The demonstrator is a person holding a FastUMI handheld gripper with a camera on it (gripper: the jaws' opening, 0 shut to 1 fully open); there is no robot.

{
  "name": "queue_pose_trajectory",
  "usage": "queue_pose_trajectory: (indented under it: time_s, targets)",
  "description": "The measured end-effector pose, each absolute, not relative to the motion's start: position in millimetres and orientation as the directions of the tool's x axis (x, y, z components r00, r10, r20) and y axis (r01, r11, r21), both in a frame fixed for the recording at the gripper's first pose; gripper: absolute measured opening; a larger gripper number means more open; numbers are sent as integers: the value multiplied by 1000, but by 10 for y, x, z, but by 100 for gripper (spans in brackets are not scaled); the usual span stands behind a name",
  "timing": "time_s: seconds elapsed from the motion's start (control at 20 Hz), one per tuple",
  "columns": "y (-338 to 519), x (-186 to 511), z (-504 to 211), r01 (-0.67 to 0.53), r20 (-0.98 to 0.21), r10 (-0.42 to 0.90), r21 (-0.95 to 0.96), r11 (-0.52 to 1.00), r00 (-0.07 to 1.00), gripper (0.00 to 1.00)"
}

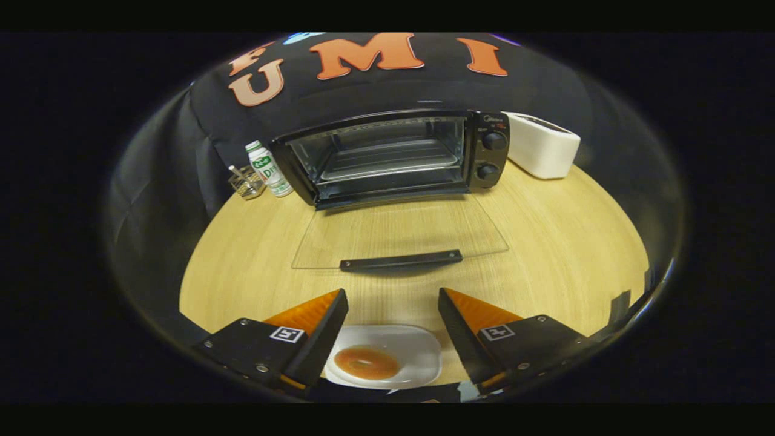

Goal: Open the toaster oven, put the food inside, and close the toaster oven door.

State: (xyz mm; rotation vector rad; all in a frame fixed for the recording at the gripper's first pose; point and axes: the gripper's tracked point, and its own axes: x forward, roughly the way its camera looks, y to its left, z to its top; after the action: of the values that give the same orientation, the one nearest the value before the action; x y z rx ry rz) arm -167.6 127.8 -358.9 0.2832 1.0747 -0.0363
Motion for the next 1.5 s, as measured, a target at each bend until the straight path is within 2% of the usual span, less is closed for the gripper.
queue_pose_trajectory:
  time_s: [0.15, 0.4, 0.7, 0.9, 1.0, 1.35, 1.5]
  targets:
    - [1474, -2113, -3642, 194, -885, 155, 262, 945, 438, 90]
    - [1625, -2521, -3763, 220, -907, 154, 255, 941, 392, 90]
    - [1699, -2679, -3970, 194, -922, 119, 201, 960, 369, 85]
    - [1720, -2601, -4035, 162, -917, 105, 179, 970, 385, 77]
    - [1759, -2599, -4069, 179, -920, 126, 204, 962, 372, 69]
    - [1719, -2494, -4049, 291, -911, 180, 299, 909, 372, 18]
    - [1703, -2321, -3847, 300, -875, 236, 381, 875, 423, 14]
